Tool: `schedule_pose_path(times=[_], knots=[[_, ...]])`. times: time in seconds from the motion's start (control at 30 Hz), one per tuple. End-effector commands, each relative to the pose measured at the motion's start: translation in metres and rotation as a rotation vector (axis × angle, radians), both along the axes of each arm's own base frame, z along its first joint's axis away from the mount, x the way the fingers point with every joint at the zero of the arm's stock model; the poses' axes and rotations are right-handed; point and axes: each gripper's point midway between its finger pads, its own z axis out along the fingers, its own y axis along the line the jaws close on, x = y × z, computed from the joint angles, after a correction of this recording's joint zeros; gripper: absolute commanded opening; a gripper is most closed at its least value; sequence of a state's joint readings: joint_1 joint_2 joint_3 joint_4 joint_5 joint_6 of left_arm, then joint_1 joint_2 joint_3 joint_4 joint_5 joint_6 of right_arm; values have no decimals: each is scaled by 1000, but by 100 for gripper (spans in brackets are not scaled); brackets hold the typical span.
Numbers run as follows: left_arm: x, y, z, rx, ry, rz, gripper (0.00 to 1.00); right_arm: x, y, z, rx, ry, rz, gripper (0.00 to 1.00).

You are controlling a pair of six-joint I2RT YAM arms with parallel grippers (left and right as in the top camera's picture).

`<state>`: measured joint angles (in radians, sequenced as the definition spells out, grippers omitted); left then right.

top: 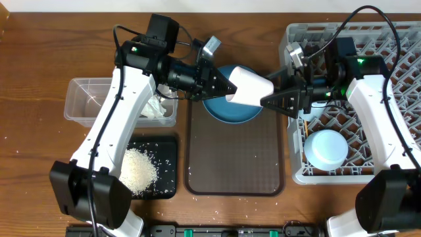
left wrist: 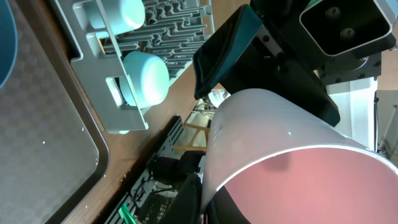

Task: Sort waste into correct bins and load items into the dishwasher rack
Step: 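Grasp the pink cup with the right gripper and release the left gripper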

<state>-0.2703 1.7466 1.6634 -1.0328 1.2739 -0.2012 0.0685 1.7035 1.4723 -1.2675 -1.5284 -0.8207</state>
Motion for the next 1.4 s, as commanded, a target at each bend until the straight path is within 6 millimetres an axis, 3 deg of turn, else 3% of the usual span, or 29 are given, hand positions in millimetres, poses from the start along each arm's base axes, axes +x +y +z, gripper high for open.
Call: schedule_pose_path(times=[0.0, 0.23, 0.43, 0.83, 1.37], knots=[[2, 1, 1, -1, -29, -4, 6, -6, 10, 6, 32, -10, 34, 81], [2, 1, 1, -2, -32, -4, 6, -15, 23, 6, 32, 1, 80, 80], [2, 1, 1, -2, -32, -4, 6, -15, 25, 6, 34, -22, 85, 69], [3, 1, 0, 8, -34, 0, 6, 1, 3, 7, 31, 18, 10, 75], [3, 1, 0, 8, -35, 0, 6, -5, 8, 6, 28, 44, 27, 72]])
